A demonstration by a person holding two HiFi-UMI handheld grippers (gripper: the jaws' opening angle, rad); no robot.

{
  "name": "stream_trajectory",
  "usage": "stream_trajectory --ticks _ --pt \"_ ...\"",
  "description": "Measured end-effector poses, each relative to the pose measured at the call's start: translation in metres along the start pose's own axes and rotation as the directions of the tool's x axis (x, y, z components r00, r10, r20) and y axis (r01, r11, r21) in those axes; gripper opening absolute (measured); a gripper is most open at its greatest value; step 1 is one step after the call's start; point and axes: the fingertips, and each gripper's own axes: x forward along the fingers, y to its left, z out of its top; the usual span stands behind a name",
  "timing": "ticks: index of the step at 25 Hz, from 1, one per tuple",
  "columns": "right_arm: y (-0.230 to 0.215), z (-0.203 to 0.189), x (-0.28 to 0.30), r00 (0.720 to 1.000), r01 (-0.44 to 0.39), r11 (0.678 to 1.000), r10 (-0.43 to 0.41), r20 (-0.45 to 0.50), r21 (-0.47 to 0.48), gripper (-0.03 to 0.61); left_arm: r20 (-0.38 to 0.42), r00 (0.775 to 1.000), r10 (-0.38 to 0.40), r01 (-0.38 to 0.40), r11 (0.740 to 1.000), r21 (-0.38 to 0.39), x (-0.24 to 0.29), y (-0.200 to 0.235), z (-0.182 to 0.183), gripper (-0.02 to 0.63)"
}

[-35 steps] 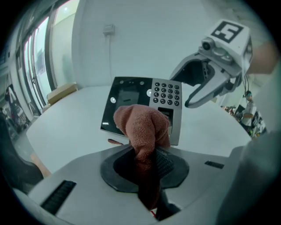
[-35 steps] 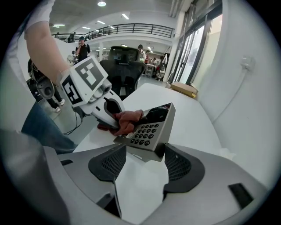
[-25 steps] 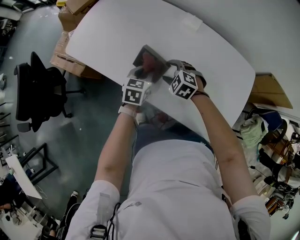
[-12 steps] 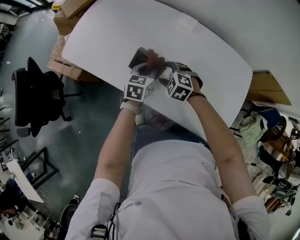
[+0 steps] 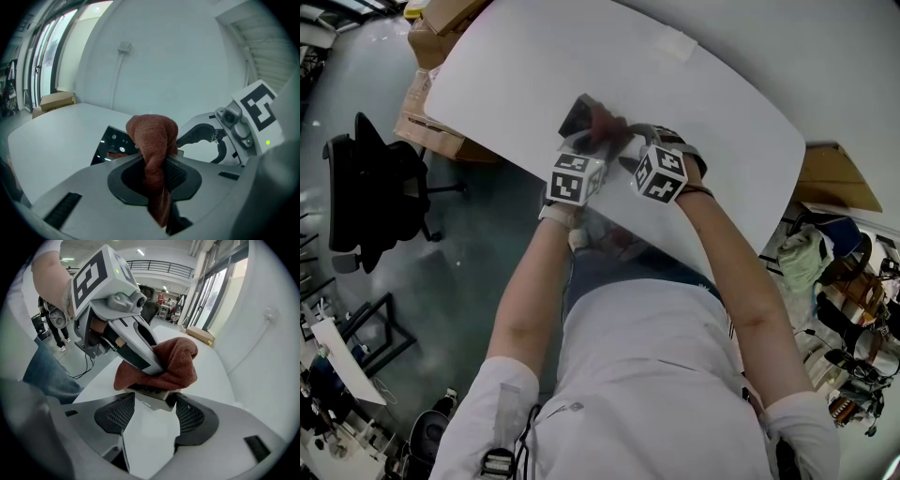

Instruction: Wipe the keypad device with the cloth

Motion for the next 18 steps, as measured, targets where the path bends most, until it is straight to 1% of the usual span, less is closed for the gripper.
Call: stream_trajectory --ticks 3,8,10,12,13,15,16,18 --pt "0.0 -0.001 0.0 1.0 0.0 1.0 0.0 0.0 0.0 0.247 -0.02 1.0 0.005 -0.005 1.0 -0.023 -0.001 0.005 -0.013 0.061" --pt "0.001 -0.001 0.001 1.0 0.003 1.0 -0.003 -0.003 0.003 0.247 -0.053 0.998 0.016 -0.018 0.999 -0.039 -0.005 0.012 -0.033 0.061" --pt "0.001 0.0 0.001 1.0 0.005 1.0 -0.005 -0.003 0.006 0.247 -0.075 0.997 0.028 -0.031 0.999 -0.026 -0.007 0.015 -0.041 0.061" --pt "0.001 0.0 0.0 1.0 0.007 1.0 -0.007 -0.004 0.007 0.247 -0.097 0.994 0.055 -0.055 0.998 0.007 -0.008 0.017 -0.053 0.063" --pt "0.001 0.0 0.0 1.0 0.007 1.0 -0.007 -0.005 0.008 0.247 -0.099 0.993 0.068 -0.067 0.998 0.014 -0.009 0.017 -0.058 0.063" --pt "0.0 0.0 0.001 1.0 0.006 1.0 -0.006 -0.006 0.007 0.247 -0.092 0.993 0.079 -0.08 0.997 -0.009 -0.009 0.02 -0.064 0.061" --pt "0.0 0.0 0.002 1.0 0.006 1.0 -0.006 -0.006 0.007 0.247 -0.089 0.993 0.08 -0.082 0.996 -0.023 -0.009 0.021 -0.064 0.061" --pt "-0.002 0.001 0.003 1.0 0.007 1.0 -0.007 -0.007 0.008 0.247 -0.089 0.993 0.079 -0.082 0.996 -0.025 -0.009 0.022 -0.063 0.061"
